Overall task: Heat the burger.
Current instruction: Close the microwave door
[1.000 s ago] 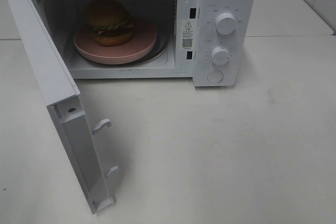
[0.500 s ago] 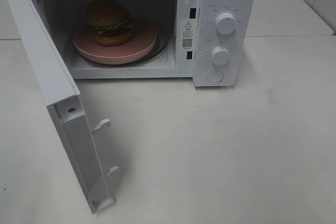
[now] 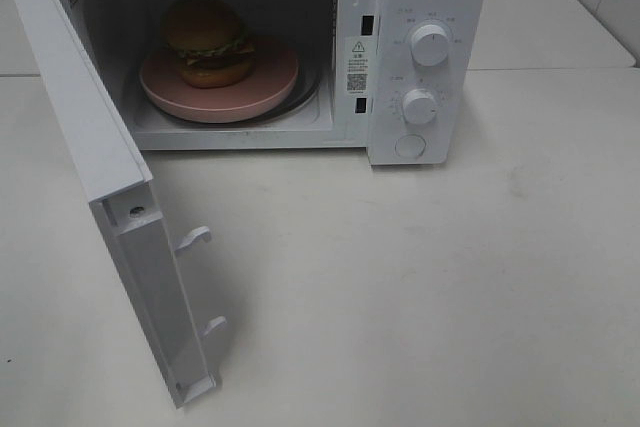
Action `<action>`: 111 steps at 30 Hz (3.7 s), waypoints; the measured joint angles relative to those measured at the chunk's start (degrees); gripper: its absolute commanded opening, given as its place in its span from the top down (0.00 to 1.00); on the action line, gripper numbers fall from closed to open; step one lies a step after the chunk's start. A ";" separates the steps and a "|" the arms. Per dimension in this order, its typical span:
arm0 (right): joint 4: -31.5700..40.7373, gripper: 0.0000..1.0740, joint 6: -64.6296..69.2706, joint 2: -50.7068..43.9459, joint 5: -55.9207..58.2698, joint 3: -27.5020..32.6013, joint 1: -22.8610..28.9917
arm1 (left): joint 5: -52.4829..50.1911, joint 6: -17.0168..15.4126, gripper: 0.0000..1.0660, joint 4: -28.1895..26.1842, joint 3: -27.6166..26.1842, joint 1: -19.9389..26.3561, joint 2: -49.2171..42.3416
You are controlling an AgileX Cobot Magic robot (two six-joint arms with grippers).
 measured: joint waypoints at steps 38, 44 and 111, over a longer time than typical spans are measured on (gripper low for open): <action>2.46 0.29 -2.58 -3.44 -0.46 0.06 -2.98 | 0.00 0.00 0.08 0.00 0.00 0.00 0.00; 2.46 0.30 -2.58 -3.44 -0.46 0.06 -2.98 | 0.00 0.00 0.08 0.00 0.00 0.00 0.00; 2.46 0.30 -2.58 -3.44 -0.46 0.06 -2.98 | -80.84 0.23 1.00 3.84 18.28 0.00 48.87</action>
